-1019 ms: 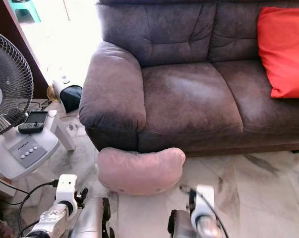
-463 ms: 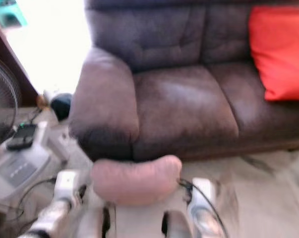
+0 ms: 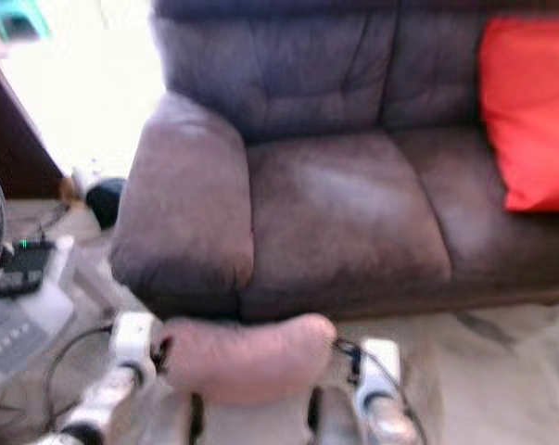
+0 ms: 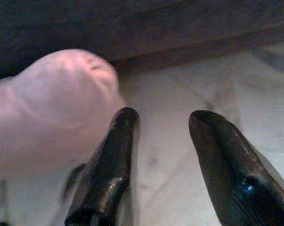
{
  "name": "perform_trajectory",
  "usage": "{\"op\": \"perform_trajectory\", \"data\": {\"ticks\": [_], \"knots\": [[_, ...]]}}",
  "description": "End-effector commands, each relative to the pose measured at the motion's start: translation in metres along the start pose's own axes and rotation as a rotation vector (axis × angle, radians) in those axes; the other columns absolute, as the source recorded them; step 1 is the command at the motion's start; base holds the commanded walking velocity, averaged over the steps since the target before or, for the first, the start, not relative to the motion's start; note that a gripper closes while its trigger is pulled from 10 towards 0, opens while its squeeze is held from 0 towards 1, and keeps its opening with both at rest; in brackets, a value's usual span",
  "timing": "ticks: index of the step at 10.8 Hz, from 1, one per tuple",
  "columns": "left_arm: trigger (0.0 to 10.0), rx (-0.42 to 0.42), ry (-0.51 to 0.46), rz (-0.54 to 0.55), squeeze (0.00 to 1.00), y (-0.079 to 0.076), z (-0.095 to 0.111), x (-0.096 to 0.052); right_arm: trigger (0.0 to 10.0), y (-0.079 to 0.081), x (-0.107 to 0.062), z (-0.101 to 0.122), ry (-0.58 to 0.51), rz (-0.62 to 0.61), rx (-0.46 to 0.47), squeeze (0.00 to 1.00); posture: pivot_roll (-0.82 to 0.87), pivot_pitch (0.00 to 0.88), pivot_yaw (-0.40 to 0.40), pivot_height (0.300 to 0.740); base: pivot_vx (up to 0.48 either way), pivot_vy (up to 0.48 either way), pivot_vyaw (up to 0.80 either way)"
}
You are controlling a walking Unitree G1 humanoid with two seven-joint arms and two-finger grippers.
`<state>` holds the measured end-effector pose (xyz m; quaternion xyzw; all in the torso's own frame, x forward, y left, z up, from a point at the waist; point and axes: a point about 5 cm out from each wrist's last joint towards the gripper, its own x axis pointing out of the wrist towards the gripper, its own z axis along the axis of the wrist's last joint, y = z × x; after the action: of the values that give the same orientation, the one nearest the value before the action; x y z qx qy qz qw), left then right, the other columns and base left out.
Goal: Move the pillow to the sofa from floor
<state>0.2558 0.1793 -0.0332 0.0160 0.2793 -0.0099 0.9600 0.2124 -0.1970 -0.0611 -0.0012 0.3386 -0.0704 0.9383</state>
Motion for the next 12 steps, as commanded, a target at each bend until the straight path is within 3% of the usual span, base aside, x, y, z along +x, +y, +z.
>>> {"op": "perform_trajectory", "data": {"ticks": [1,4,5,12], "knots": [[10.0,0.006,0.037,0.02,0.0,0.0084,-0.0106,-0.0044,10.0,0.0056,-0.0017,-0.0055,0.017,0.026,-0.007,0.0,0.06,0.075,-0.015,0.614,0.0,0.0,0.0],[10.0,0.006,0.037,0.022,0.0,0.0087,-0.0106,-0.0045,10.0,0.0067,-0.0019,-0.0052,0.011,0.035,-0.011,0.0,0.05,0.083,-0.015,0.614,0.0,0.0,0.68],[10.0,0.005,0.037,0.021,0.0,0.0086,-0.0106,-0.0045,10.0,0.0053,-0.0022,-0.0061,0.014,0.02,0.02,0.0,0.05,0.083,-0.015,0.614,0.0,0.0,0.0],[10.0,0.012,0.045,0.014,0.0,0.0084,-0.0132,-0.0055,10.0,0.0045,-0.002,-0.0052,0.009,0.017,0.006,0.0,0.05,0.059,-0.011,0.614,0.0,0.0,0.0]]}}
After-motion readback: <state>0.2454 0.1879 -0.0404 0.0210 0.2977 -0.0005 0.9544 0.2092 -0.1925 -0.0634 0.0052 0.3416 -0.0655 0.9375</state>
